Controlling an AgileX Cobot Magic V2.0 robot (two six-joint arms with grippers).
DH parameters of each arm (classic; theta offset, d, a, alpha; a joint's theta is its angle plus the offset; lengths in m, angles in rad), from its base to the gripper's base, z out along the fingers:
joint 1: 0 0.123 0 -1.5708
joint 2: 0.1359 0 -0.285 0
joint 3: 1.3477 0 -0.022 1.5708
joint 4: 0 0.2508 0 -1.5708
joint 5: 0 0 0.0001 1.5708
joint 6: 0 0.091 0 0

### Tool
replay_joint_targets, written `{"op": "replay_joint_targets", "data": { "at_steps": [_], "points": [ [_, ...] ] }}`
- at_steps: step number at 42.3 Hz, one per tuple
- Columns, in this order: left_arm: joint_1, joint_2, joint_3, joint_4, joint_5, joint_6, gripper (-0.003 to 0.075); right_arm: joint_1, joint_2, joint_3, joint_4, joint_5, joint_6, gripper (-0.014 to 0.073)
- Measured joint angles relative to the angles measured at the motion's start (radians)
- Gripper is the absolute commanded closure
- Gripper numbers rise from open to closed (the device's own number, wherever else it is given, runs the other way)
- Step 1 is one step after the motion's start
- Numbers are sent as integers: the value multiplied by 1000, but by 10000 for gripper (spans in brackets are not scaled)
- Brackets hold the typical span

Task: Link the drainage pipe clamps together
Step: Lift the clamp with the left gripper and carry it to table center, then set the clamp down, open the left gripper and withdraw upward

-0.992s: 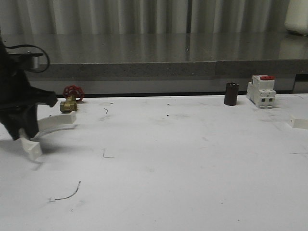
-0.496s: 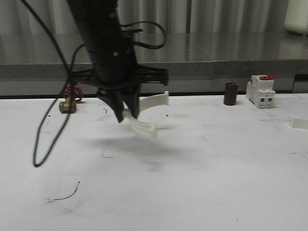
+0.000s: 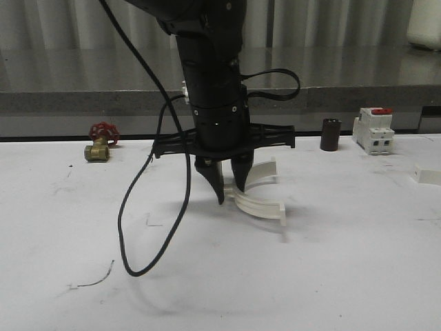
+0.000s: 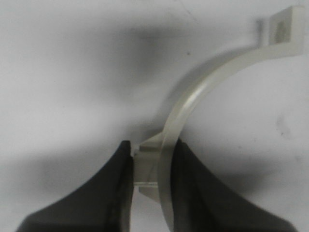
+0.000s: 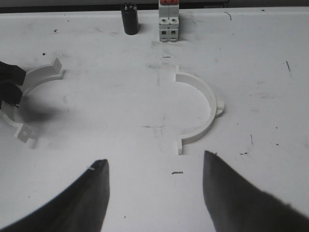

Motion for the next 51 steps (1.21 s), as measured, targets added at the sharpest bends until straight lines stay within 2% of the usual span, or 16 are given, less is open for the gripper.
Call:
{"op": "replay_joint_targets", "data": {
  "at_steps": [9, 27, 37, 45, 51],
  "points": [
    [0, 0, -2, 0, 31, -13, 572, 0, 0, 0, 0, 0, 0, 137],
    [-2, 22, -7, -18, 29, -70, 556, 0, 0, 0, 0, 0, 0, 137],
    [-2, 22, -10, -18, 21, -88, 399, 0, 0, 0, 0, 0, 0, 137],
    [-4, 22, -10, -18, 12, -85, 395, 0, 0, 0, 0, 0, 0, 137],
    [-4, 13, -10, 7, 15, -26, 395, 0, 0, 0, 0, 0, 0, 137]
  ]
}}
